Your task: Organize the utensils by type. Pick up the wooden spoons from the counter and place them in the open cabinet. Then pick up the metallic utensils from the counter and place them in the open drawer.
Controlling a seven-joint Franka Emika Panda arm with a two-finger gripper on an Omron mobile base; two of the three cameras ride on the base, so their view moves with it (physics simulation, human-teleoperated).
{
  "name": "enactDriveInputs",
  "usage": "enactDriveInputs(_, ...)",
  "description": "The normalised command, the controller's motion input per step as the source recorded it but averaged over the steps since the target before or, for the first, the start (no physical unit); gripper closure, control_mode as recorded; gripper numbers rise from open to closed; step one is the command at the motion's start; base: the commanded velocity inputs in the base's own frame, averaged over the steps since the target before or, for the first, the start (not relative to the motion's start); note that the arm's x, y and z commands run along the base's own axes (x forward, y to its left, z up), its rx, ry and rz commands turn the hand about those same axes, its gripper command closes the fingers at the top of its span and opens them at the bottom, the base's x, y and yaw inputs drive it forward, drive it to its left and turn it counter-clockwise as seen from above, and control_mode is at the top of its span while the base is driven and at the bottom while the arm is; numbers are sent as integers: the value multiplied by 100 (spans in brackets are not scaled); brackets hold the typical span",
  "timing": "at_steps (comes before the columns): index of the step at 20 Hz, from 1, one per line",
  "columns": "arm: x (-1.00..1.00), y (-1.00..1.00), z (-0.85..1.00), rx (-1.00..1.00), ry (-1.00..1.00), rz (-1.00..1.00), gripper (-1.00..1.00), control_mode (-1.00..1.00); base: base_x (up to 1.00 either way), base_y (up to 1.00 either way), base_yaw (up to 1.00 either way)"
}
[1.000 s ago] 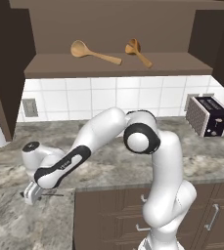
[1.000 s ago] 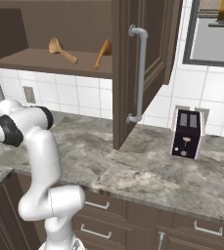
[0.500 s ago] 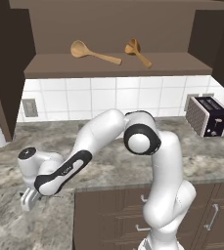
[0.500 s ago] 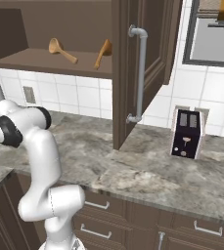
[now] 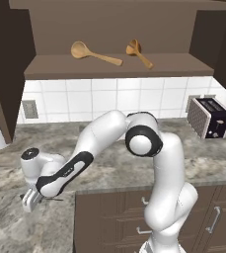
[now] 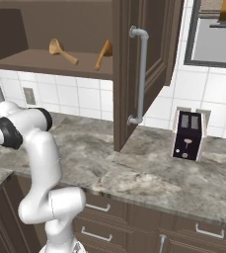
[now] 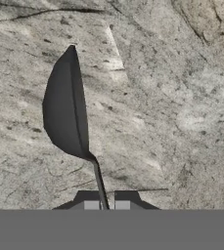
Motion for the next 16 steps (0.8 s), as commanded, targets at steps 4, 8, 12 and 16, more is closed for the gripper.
enactDriveInputs(4,18,-35,-94,0,0,0,100,-100,0,0,0)
enactDriveInputs(8,18,-54,-100,-2,5,-2,100,-100,0,0,0)
enactDriveInputs(12,13,-63,-100,0,11,0,100,-100,0,0,0)
enactDriveInputs(16,-1,-44,-100,-12,-1,-6,100,-100,0,0,0)
